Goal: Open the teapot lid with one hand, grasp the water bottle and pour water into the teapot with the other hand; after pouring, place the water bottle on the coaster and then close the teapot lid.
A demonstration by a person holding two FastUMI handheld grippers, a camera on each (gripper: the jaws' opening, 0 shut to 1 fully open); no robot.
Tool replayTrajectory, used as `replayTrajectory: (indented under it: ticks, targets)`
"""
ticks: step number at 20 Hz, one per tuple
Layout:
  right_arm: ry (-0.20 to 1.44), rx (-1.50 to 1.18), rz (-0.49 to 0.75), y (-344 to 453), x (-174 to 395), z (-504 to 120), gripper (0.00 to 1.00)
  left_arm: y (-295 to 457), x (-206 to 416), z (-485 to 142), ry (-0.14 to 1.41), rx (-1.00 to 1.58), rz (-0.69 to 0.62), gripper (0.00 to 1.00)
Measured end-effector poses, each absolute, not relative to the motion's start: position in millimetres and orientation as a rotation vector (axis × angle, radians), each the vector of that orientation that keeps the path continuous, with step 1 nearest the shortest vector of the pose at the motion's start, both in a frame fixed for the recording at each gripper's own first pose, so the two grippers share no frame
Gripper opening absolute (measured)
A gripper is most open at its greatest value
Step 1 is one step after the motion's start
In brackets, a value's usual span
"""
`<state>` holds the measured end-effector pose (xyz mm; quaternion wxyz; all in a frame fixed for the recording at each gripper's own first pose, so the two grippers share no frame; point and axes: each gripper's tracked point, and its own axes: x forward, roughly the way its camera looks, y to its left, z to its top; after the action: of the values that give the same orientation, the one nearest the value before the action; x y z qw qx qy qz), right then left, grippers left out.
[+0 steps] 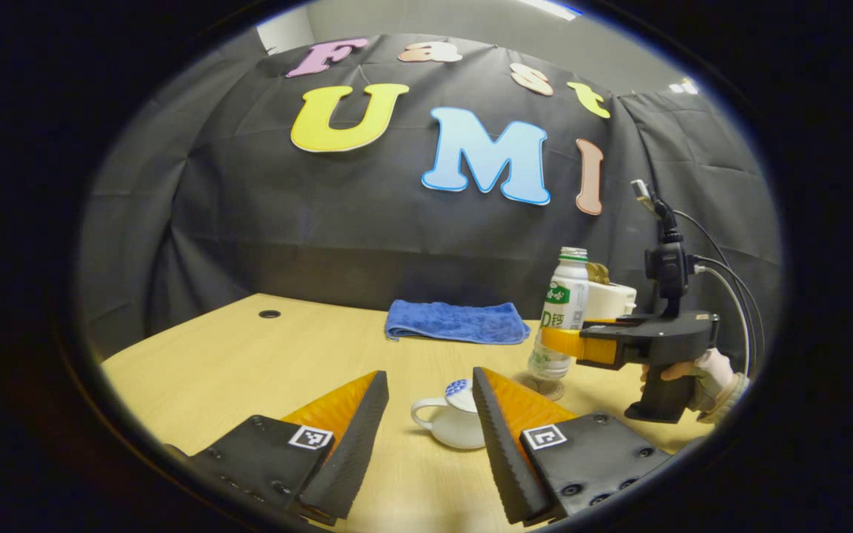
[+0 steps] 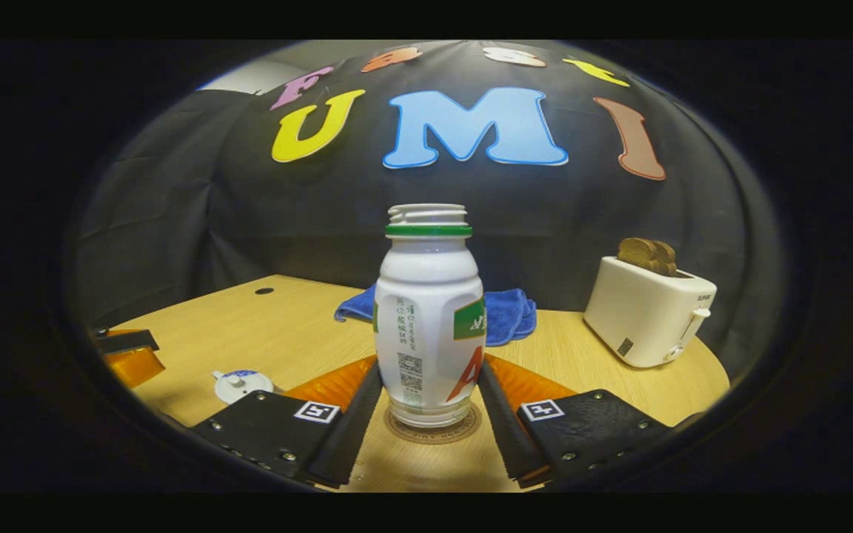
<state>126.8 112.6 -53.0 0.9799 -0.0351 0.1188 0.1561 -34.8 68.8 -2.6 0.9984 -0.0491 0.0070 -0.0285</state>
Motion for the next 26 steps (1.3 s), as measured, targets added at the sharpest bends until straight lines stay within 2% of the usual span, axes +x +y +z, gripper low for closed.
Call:
replayTrajectory:
  ticks: [21, 24, 26]
  targets:
    - [0.267, -0.038, 0.307, 110.2, 133.1, -75.2, 0.76, 76.7, -35.2, -8.9, 0.021, -0.118, -0.046, 0.80]
    - [0.260, -0.055, 0.303, 107.5, 133.1, -74.5, 0.99, 72.5, -34.1, -8.8, 0.022, -0.113, -0.052, 0.80]
    - [0.253, -0.051, 0.308, 109.0, 132.9, -73.4, 0.99, 70.3, -34.4, -9.1, 0.021, -0.108, -0.054, 0.80]
